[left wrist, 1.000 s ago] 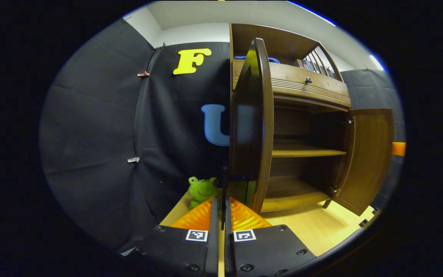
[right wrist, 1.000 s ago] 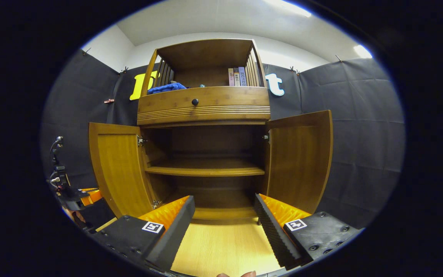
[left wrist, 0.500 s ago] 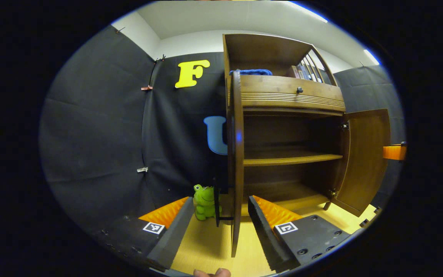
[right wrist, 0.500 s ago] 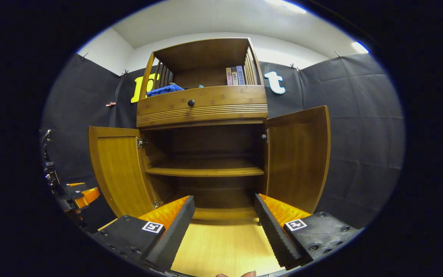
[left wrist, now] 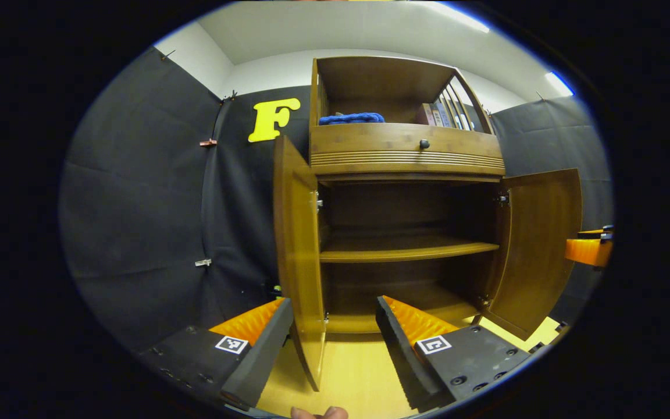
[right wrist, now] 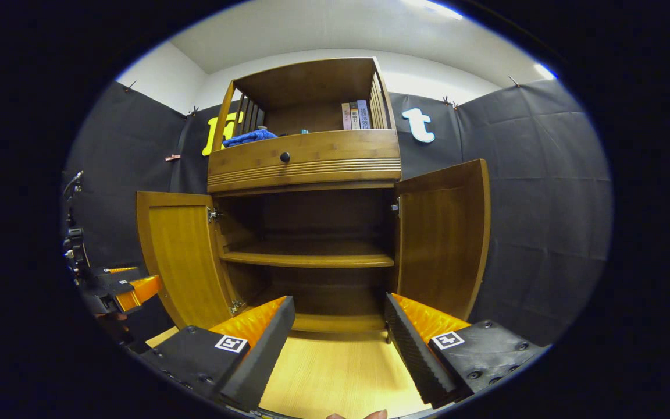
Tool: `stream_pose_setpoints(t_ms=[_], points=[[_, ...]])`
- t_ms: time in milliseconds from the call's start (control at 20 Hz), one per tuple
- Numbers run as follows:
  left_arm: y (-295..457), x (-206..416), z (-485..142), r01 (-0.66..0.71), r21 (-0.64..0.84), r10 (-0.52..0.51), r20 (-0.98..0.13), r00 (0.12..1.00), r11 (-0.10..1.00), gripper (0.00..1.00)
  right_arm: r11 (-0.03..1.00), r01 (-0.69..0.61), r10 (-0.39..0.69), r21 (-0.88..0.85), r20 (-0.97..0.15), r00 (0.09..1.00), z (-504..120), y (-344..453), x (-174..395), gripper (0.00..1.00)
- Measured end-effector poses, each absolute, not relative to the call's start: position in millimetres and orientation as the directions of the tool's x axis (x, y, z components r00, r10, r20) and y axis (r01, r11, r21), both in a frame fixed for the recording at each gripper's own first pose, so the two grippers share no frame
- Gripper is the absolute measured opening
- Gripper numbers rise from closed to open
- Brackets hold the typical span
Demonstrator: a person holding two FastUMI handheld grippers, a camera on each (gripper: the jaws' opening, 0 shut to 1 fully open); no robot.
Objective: Open the right door of the double-door shoe cabinet with the right hand, and open the left door with the left hand.
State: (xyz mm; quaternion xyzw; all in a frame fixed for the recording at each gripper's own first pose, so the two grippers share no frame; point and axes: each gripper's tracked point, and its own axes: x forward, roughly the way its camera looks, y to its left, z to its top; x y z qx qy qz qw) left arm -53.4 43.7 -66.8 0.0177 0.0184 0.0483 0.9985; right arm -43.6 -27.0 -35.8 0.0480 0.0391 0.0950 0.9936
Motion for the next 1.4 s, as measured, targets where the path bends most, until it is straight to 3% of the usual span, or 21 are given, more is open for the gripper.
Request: stream_pose_setpoints(t_ms=[250,300,350,1400], points=[[5.8,-42.3,-57.0,-0.066,0.039,0.067,-0.026,0.997,0.997,0.91,0.978,-0.183,0.191,0.103,-0.068,0.979,-36.6,-41.0,-37.8,0.99],[-0.5,-41.3,-55.0,-0.058,0.036,0.059,-0.024,0.998,0.998,0.92,0.978,-0.184,0.192,0.103,-0.071,0.979,-37.2,-42.1,-37.5,0.94],[-4.9,-39.7,-53.6,-0.049,0.033,0.049,-0.021,0.999,0.998,0.92,0.978,-0.184,0.191,0.103,-0.070,0.979,-38.1,-44.0,-36.7,0.99],[-63.8,-22.2,-35.7,-0.013,0.038,0.012,0.005,1.000,0.999,0.93,0.974,-0.201,0.209,0.108,-0.064,0.976,-38.8,-55.5,-34.5,0.99]])
